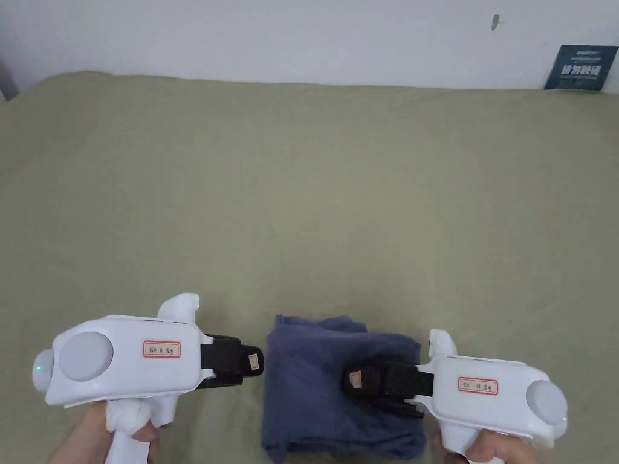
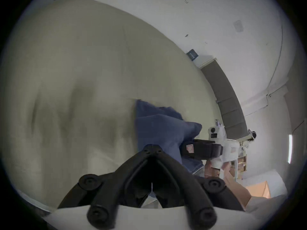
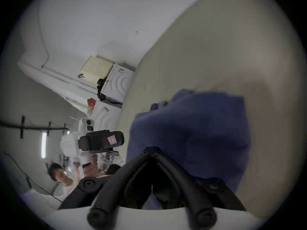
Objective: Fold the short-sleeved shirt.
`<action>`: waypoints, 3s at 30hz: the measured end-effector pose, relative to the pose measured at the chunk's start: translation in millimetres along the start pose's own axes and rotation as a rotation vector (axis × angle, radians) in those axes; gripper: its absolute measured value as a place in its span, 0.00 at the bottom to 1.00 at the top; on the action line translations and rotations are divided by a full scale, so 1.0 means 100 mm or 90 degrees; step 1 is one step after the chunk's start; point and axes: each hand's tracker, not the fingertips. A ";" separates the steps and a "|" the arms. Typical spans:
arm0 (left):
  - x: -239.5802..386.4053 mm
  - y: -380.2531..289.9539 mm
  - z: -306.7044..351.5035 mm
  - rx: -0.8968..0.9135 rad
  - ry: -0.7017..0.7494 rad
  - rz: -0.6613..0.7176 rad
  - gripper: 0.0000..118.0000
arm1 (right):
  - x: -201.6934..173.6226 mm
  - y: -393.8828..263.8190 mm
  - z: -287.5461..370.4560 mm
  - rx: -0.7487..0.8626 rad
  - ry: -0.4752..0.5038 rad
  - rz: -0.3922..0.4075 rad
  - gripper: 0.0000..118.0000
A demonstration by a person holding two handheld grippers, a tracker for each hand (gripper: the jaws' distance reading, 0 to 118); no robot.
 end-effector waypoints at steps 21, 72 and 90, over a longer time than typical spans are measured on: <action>-0.13 0.06 -0.77 -0.069 -0.114 0.042 0.22 | -0.15 -0.03 0.12 0.016 -0.087 0.069 0.00; -3.35 1.79 2.66 -0.032 0.190 0.057 0.22 | -2.63 -0.72 -2.77 0.384 -0.275 0.630 0.00; -2.18 1.51 2.82 0.140 0.302 -0.052 0.57 | -2.65 -0.58 -2.05 0.366 -0.243 0.604 0.00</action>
